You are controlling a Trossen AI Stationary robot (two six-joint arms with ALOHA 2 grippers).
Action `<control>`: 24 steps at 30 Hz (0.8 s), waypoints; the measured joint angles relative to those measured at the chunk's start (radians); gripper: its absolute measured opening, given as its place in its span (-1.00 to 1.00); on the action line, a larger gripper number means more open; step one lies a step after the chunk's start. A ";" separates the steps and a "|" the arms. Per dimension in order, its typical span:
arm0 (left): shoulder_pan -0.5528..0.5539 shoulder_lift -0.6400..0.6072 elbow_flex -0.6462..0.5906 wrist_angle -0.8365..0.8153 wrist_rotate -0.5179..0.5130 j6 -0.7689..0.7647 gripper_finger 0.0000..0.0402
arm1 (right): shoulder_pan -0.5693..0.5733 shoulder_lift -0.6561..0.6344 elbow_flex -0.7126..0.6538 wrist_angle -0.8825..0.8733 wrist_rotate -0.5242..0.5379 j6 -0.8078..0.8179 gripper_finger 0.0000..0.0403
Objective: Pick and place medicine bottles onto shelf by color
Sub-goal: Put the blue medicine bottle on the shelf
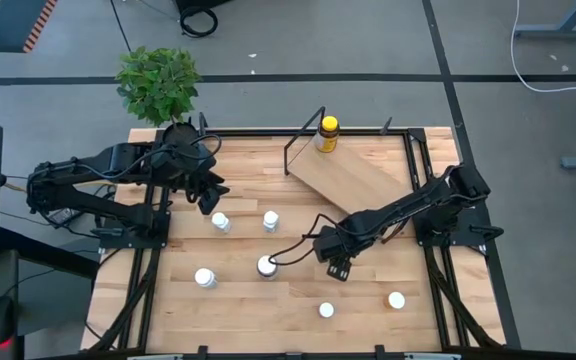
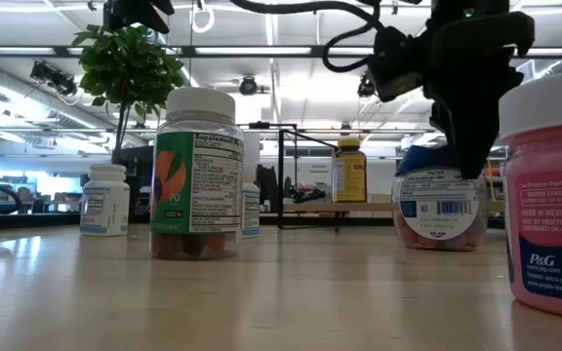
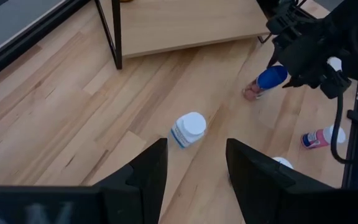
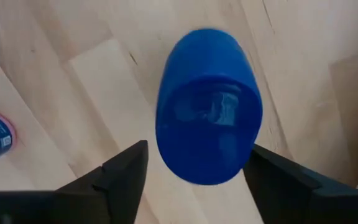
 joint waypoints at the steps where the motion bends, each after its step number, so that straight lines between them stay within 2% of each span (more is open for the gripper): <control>1: 0.000 0.000 0.000 0.000 0.000 0.000 -0.16 | 0.000 0.000 -0.001 0.003 0.002 0.000 0.24; 7: 0.000 0.000 0.000 0.000 0.000 -0.005 -0.16 | -0.003 -0.003 -0.001 0.070 0.013 -0.003 0.12; 16: 0.000 0.000 0.000 0.000 0.000 -0.008 -0.16 | -0.008 -0.003 -0.001 0.087 0.090 0.021 0.11; 24: 0.000 0.000 0.000 0.000 0.000 -0.008 -0.16 | -0.007 -0.003 -0.001 0.156 0.117 0.035 0.11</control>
